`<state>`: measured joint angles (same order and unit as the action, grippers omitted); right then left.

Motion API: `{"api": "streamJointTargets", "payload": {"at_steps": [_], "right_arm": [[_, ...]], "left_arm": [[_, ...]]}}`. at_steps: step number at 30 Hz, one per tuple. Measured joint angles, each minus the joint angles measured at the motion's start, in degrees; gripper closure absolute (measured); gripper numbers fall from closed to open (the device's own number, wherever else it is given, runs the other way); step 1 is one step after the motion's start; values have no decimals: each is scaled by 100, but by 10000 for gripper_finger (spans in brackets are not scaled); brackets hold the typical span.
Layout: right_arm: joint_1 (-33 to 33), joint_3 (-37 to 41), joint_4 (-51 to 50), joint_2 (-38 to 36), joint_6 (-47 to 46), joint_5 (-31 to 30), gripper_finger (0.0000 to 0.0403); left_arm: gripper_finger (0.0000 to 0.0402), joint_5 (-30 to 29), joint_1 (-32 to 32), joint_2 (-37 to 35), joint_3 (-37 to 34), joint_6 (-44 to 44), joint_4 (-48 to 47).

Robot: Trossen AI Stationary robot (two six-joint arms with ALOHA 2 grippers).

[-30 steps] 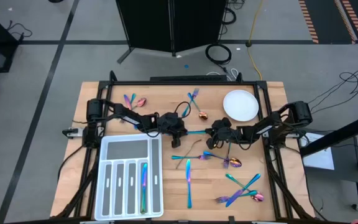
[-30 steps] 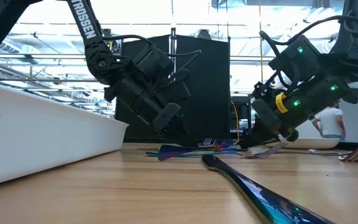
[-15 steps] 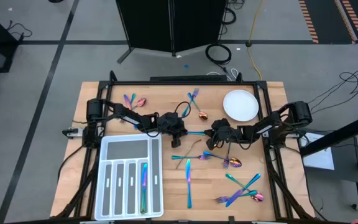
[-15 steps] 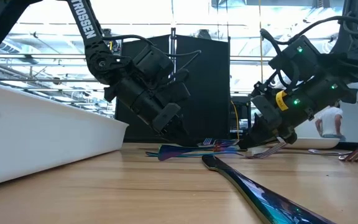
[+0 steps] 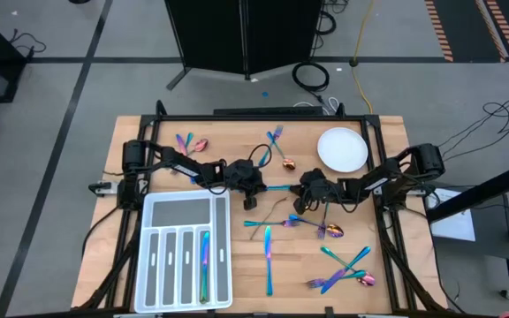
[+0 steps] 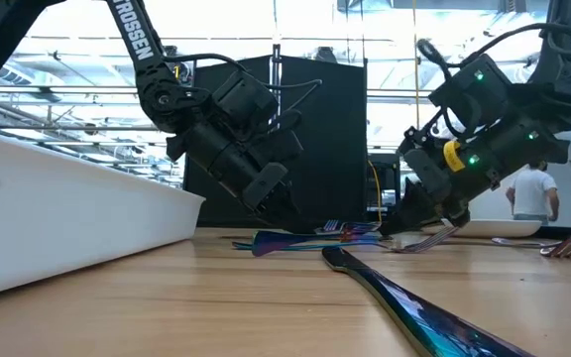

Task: Sort silverware
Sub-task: Put the top right iridescent knife into the cutlery tray

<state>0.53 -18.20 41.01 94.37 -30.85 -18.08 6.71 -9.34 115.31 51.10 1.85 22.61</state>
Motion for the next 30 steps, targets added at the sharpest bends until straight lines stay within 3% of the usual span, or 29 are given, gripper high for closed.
{"api": "streamJointTargets", "payload": {"at_steps": [12,19,30], "right_arm": [[0,-9,546,-85,398,-64,403],[-71,-79,557,-87,1288,188,403],[-546,-103,131,-94,1216,209,403]], "left_arm": [[372,36,-7,5,-4,0,160],[373,146,-23,15,57,0,209],[374,414,-22,35,536,124,-407]]}}
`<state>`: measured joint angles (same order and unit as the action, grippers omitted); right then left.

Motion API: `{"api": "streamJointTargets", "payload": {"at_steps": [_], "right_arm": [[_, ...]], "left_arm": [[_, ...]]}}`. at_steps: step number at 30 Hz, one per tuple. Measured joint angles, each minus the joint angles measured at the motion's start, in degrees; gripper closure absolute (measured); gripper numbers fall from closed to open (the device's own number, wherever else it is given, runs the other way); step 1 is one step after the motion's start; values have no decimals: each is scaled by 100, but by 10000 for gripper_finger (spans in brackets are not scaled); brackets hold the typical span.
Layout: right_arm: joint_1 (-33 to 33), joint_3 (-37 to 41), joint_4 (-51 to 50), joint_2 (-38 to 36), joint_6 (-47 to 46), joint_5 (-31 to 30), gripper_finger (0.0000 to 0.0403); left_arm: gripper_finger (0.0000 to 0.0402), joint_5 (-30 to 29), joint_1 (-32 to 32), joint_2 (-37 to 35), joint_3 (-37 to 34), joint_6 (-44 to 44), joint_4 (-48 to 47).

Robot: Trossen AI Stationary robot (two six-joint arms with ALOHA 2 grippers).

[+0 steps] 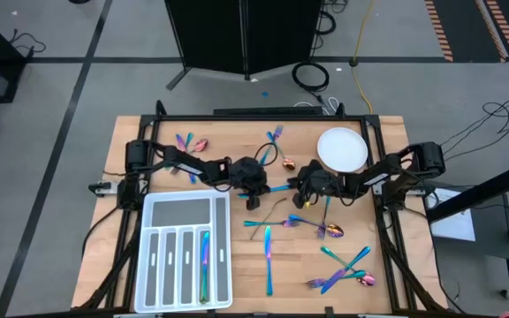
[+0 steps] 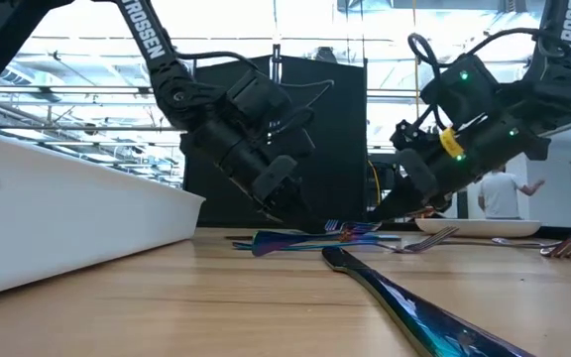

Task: Sort silverware
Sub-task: Put the top right iridescent knife into the cutlery tray

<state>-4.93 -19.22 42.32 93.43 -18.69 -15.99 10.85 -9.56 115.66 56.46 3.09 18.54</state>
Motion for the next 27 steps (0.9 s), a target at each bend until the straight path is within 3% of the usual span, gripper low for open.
{"api": "streamJointTargets", "payload": {"at_steps": [8,24,27], "right_arm": [[0,-54,344,0,433,756,403],[-26,-949,-1120,0,1271,897,398],[-26,-998,-1236,0,1361,1234,382]], "left_arm": [[374,66,4,-100,322,103,-410],[373,254,4,-516,366,167,-1387],[366,187,4,-516,366,168,-1441]]}}
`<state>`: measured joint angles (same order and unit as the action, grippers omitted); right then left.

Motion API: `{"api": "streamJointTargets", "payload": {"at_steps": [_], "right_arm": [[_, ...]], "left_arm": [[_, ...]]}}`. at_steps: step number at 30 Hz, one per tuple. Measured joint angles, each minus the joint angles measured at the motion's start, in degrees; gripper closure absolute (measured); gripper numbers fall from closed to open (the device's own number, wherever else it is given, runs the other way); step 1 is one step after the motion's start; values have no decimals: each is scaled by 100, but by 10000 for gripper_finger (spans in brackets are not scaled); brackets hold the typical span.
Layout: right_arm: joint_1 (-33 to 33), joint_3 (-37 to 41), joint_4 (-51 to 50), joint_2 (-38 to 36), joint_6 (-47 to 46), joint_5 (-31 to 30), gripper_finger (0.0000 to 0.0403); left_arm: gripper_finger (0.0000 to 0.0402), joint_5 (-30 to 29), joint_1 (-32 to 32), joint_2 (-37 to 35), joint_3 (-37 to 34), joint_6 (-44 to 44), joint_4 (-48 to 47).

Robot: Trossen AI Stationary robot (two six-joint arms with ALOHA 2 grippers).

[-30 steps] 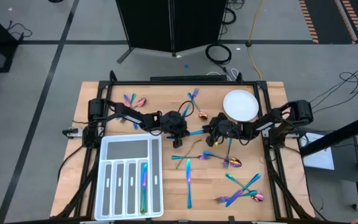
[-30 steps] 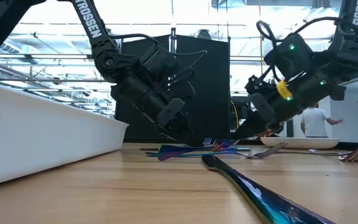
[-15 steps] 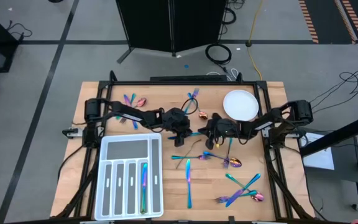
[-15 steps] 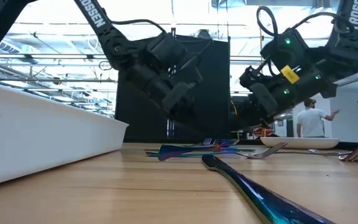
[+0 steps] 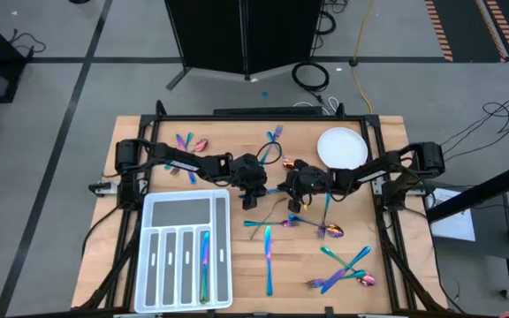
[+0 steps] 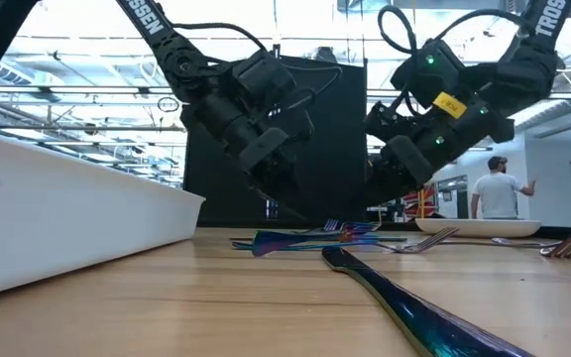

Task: Sort silverware
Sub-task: Put the top right iridescent knife into the cutlery tray

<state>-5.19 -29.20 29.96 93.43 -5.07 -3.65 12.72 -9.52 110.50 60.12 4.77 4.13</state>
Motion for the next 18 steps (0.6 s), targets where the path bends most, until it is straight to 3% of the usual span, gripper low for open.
{"api": "streamJointTargets", "payload": {"at_steps": [3,10,18], "right_arm": [[2,-40,-112,0,108,356,356],[-117,-53,-215,0,537,389,295],[-264,-55,-136,0,736,390,285]], "left_arm": [[348,-72,-13,0,0,5,-39],[283,-238,-41,-2,-2,-82,162],[263,-345,60,59,-12,-144,347]]}}
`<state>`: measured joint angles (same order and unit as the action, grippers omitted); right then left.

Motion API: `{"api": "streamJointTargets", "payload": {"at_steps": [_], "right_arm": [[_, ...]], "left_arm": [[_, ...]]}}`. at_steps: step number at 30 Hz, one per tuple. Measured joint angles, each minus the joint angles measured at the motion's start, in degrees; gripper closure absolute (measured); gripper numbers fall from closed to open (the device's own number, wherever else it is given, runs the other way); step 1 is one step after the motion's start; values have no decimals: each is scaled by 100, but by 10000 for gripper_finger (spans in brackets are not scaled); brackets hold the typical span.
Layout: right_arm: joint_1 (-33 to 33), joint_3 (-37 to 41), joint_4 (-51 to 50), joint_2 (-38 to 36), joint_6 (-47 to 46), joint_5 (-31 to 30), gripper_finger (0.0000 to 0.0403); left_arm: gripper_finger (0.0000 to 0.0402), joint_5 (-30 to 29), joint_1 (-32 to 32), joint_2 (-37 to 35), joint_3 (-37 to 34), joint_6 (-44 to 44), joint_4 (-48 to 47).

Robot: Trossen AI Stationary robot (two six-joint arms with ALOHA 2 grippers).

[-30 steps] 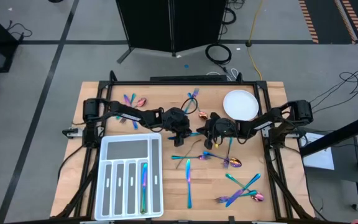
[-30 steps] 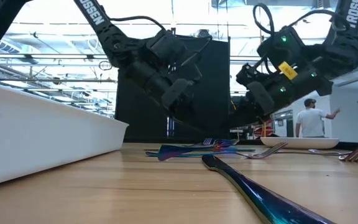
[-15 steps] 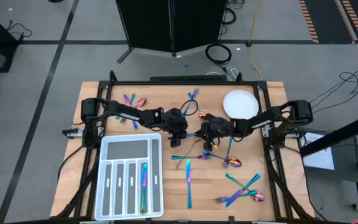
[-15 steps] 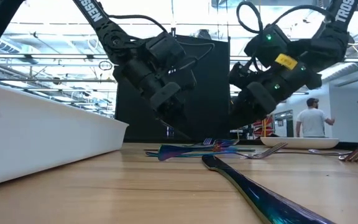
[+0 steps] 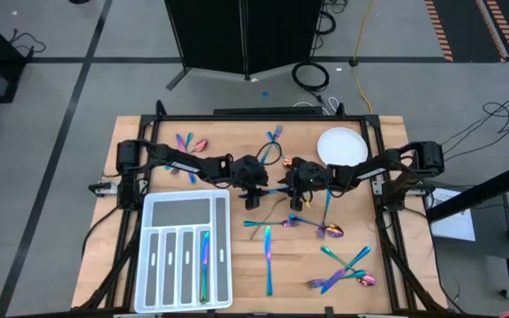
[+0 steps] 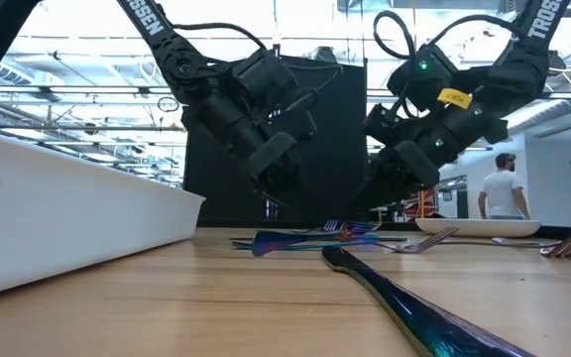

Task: Sort silverware
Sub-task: Put the top right iridescent knife into the cutlery tray

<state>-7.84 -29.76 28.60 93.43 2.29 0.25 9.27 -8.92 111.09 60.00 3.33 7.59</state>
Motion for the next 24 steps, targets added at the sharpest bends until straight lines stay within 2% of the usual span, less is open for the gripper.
{"api": "streamJointTargets", "payload": {"at_steps": [13,24], "right_arm": [[7,-4,815,626,-60,-37,285],[39,-1,1389,1178,-56,-10,285]], "left_arm": [[263,-207,21,-65,-488,7,323],[263,-454,43,-1049,-1273,19,335]]}}
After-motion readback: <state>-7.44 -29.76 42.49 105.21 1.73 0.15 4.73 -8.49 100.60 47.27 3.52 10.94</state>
